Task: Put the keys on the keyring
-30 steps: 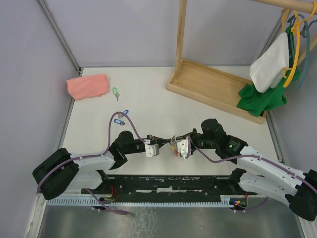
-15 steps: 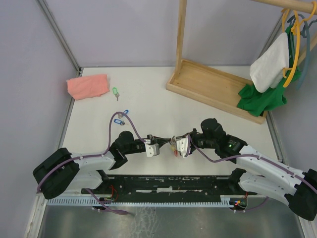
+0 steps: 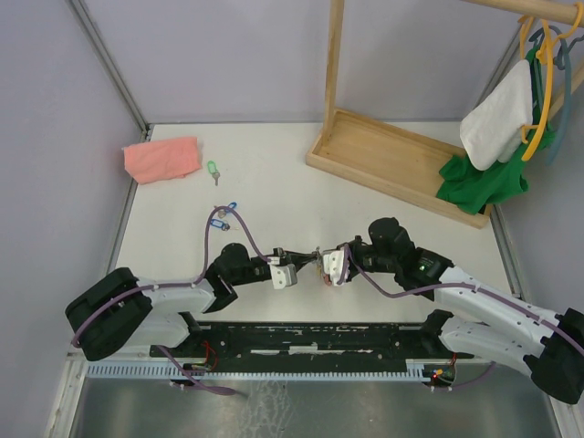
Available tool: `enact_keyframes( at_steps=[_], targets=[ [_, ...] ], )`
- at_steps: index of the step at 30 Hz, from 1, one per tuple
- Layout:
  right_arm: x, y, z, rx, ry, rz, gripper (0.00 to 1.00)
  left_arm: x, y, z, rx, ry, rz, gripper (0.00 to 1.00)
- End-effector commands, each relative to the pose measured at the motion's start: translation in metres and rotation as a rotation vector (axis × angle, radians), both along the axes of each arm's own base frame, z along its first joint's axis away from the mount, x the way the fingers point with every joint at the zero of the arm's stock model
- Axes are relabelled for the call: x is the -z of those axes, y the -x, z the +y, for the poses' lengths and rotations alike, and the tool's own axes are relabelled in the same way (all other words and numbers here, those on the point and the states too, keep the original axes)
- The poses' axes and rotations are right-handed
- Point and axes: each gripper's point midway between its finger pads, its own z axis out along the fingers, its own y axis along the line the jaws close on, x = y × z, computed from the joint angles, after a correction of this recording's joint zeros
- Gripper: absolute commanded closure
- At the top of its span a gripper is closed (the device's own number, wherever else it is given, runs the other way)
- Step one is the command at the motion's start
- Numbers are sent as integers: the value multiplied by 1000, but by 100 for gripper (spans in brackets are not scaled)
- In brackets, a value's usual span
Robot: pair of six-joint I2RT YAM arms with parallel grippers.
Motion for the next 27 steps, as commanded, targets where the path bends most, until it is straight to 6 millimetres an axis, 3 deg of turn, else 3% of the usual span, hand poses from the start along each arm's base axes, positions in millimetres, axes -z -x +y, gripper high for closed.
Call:
enact_keyframes(
  at_steps=[1, 27],
  targets=[
    [-41, -5, 19, -16, -121, -51, 99, -41, -3, -11, -9, 124, -47, 97],
    [-24, 2, 24, -109, 48, -70, 100, -44, 18, -19, 119, 16, 10, 97]
  ],
)
